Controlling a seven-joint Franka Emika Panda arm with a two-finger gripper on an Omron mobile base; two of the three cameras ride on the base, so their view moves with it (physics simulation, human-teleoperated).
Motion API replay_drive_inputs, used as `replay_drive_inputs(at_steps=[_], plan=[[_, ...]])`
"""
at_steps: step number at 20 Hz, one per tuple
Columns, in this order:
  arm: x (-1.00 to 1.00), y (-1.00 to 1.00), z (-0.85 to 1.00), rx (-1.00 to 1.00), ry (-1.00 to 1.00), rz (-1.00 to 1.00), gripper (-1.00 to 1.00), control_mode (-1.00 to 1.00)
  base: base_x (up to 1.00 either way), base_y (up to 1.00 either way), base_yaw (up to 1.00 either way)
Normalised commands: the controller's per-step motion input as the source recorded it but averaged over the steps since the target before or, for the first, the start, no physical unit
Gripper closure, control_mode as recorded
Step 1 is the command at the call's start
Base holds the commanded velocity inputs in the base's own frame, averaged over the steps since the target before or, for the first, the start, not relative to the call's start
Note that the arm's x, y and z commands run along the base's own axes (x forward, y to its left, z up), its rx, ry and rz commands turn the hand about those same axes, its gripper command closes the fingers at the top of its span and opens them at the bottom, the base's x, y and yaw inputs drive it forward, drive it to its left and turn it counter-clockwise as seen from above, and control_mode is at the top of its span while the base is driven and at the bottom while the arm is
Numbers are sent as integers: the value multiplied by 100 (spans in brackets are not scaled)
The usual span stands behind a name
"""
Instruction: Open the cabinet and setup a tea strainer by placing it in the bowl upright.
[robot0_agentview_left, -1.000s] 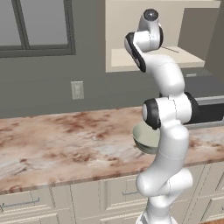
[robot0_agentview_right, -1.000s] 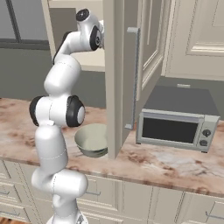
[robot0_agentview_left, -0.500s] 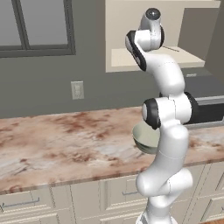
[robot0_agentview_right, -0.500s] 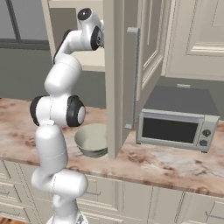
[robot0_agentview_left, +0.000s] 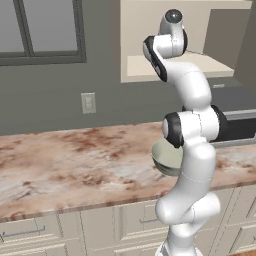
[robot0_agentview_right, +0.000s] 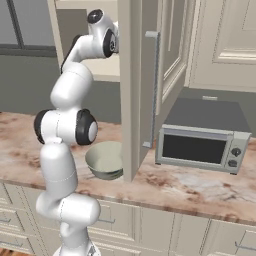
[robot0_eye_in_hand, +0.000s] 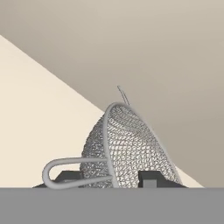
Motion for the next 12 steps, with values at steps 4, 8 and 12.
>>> replay_drive_inputs(at_steps=[4, 8, 12], plan=[[-10, 0, -16, -11, -7, 0, 100, -100, 0, 0, 0], [-19, 0, -7, -9, -12, 0, 100, -100, 0, 0, 0], [-33, 0, 0, -1, -4, 0, 100, -100, 0, 0, 0]])
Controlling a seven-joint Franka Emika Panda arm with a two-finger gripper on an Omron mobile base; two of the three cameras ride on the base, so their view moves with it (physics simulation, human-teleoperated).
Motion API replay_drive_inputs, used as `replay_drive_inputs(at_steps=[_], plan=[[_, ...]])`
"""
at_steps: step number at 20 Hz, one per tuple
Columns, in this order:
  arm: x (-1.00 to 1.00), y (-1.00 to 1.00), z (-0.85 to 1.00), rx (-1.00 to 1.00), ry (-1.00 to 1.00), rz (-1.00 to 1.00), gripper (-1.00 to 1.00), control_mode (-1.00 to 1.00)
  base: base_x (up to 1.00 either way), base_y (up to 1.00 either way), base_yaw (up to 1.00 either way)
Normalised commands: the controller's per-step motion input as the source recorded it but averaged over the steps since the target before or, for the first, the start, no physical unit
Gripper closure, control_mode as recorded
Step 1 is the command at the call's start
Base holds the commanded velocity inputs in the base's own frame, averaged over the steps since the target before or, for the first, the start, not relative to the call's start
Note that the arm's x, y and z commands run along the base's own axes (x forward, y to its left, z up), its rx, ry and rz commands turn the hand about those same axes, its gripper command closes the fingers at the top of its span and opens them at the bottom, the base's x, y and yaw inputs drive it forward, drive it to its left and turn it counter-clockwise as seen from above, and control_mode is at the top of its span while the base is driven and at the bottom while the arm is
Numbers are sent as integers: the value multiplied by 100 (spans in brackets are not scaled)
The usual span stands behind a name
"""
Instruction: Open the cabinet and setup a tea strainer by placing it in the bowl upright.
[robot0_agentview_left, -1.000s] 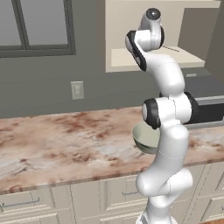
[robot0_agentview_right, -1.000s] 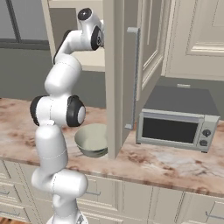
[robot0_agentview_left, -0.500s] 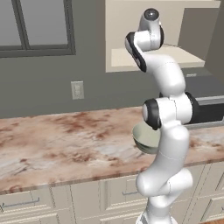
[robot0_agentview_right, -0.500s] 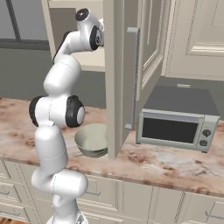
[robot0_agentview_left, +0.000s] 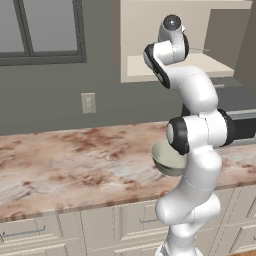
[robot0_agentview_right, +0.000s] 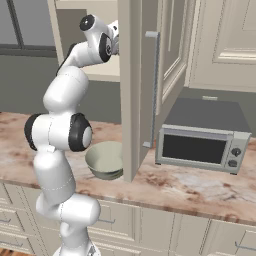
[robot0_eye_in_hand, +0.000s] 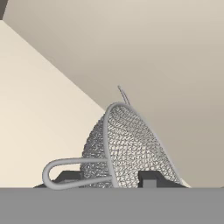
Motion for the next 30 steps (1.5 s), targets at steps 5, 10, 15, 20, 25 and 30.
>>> replay_drive_inputs(at_steps=[5, 10, 15, 20, 25, 30], plan=[[-61, 3, 0, 0, 0, -7, 100, -100, 0, 0, 0], [-91, 24, 0, 0, 0, -8, 100, -100, 0, 0, 0], [-88, 54, 4, 0, 0, -10, 100, -100, 0, 0, 0], [-95, 37, 11, 0, 0, -10, 100, -100, 0, 0, 0], [-98, 19, 1, 0, 0, -10, 100, -100, 0, 0, 0], [-94, 15, -1, 0, 0, -15, 100, -100, 0, 0, 0]])
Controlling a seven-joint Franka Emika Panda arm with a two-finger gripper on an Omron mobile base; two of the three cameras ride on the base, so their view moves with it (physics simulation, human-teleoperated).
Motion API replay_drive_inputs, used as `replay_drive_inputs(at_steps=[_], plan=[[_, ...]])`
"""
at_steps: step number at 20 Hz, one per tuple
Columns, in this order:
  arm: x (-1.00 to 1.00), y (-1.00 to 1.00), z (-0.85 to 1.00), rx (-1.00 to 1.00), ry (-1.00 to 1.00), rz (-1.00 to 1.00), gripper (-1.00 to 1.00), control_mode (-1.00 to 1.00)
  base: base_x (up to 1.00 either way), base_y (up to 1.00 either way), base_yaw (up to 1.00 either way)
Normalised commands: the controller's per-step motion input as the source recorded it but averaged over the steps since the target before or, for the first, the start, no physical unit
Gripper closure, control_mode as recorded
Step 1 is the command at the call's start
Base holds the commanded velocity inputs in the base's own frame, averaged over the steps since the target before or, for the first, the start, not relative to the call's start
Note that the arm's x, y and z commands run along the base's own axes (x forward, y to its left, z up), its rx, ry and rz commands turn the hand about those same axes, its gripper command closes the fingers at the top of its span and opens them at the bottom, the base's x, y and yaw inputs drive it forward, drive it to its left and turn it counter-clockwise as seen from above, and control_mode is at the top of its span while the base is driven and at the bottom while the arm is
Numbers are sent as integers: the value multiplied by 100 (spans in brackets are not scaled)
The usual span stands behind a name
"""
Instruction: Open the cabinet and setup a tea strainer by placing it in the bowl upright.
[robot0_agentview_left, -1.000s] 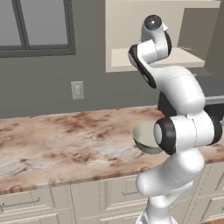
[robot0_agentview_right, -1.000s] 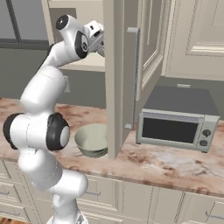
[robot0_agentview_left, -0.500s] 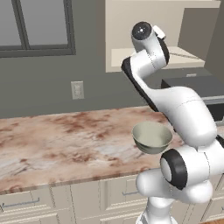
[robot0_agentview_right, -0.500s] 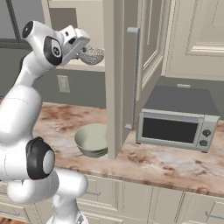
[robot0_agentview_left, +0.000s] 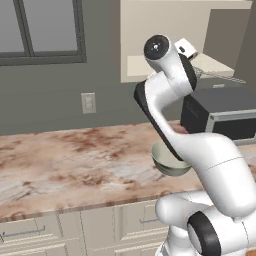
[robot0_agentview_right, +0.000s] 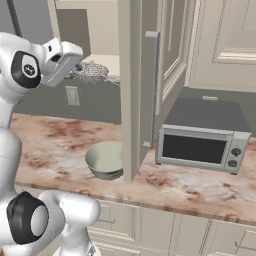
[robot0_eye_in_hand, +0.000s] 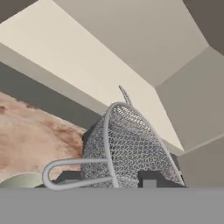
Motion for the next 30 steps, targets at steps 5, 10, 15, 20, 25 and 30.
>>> replay_drive_inputs(at_steps=[5, 10, 15, 20, 25, 30], plan=[[-70, 7, -19, 0, 0, -19, 100, -100, 0, 0, 0], [-17, -2, -41, 0, 0, -9, 100, -100, 0, 0, 0], [1, -8, -34, -2, 8, 0, 100, -100, 0, 0, 0], [1, -4, -42, -1, 4, -2, 100, -100, 0, 0, 0], [0, -2, -54, 0, 0, -8, 100, -100, 0, 0, 0], [0, -5, -44, 3, -1, -17, 100, -100, 0, 0, 0]])
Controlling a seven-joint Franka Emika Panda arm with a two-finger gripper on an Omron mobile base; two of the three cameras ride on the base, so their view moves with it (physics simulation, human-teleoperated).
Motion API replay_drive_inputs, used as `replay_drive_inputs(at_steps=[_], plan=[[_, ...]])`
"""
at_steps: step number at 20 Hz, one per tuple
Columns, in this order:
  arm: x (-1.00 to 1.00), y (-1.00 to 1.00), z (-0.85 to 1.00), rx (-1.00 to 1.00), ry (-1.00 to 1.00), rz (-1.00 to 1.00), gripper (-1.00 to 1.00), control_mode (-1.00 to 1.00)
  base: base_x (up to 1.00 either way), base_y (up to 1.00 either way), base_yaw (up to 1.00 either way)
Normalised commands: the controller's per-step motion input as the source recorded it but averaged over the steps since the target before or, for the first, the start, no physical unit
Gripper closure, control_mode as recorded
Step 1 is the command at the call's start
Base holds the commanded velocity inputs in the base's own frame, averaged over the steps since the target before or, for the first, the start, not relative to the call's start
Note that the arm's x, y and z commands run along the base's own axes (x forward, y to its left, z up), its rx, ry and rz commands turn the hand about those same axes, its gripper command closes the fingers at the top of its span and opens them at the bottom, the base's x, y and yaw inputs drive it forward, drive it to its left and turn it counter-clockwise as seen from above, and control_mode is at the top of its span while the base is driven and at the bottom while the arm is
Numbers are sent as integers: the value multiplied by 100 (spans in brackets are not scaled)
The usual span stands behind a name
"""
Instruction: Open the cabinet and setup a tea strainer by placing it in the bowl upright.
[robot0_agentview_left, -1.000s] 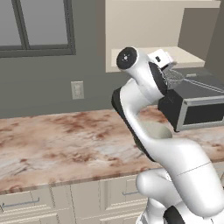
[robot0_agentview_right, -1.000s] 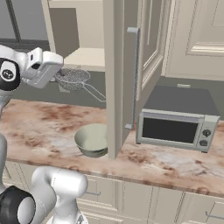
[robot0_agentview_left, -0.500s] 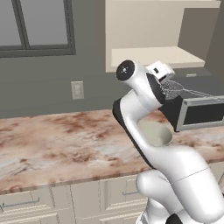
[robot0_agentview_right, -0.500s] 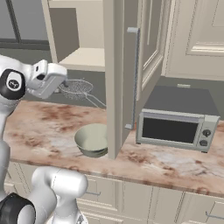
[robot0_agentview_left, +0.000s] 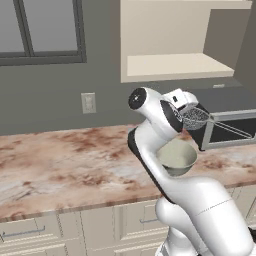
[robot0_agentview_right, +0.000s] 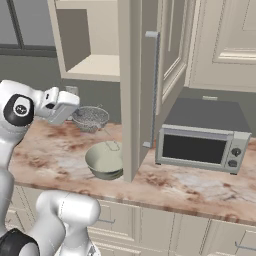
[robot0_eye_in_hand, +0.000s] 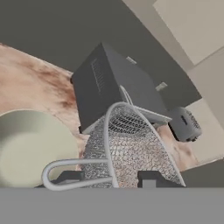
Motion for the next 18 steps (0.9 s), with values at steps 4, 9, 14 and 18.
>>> replay_drive_inputs(at_steps=[4, 9, 14, 18], plan=[[0, 0, -52, 0, 0, -19, 100, -100, 0, 0, 0], [3, -1, -62, 0, 0, -17, 100, -100, 0, 0, 0], [17, -11, -51, 2, 0, -9, 100, -100, 0, 0, 0], [23, -8, -45, 0, -3, -2, 100, -100, 0, 0, 0]])
